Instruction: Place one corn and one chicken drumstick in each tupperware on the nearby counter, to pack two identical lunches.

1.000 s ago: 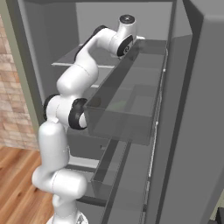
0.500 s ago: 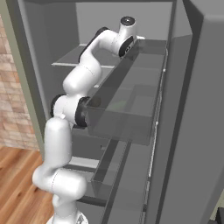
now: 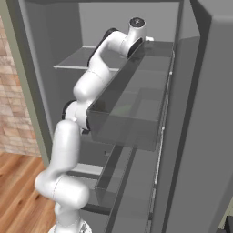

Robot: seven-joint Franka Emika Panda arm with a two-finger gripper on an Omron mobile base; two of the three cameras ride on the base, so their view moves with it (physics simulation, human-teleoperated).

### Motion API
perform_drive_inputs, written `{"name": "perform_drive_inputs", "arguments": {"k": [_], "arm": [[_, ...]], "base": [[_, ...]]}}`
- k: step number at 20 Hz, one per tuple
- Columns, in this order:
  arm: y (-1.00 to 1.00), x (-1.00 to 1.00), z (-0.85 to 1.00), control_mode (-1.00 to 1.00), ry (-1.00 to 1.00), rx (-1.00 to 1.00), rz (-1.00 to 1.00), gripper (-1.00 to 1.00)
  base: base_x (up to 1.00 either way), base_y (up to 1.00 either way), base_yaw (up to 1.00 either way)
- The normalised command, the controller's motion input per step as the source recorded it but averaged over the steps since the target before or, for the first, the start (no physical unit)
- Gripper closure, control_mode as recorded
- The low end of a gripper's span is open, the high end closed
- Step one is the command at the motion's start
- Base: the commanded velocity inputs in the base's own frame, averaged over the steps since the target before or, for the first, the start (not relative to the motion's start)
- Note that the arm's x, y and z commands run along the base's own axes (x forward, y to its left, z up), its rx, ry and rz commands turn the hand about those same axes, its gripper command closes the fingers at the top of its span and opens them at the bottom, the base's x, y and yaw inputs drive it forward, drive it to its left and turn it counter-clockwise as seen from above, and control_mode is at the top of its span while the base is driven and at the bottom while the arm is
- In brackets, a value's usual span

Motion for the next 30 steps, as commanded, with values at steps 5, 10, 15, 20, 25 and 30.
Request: {"name": "perform_drive_inputs", "arguments": {"k": [5,10,15,20,25,30], "arm": [[0.17,0.11,-0.84,-1.00,0.07,-0.08,0.02,1.00],[0.25,0.00,-0.76,-1.00,0.00,-0.04,0.00,1.00],[0.04,0.02,-0.43,-1.00,-0.05,0.00,0.00,1.00],[0.30,-0.13,-0.92,-1.00,-0.41,-0.07,0.00,1.00],[0.86,-0.03,-1.00,-1.00,-0.47,-0.10,0.00,1.00],[0.76,-0.25,-0.96,-1.00,-0.43,-0.06,0.00,1.00]], "base": [[0.00,0.00,0.00],[0.00,0.00,0.00],[0.00,0.00,0.00],[0.00,0.00,0.00],[0.00,0.00,0.00],[0.00,0.00,0.00]]}}
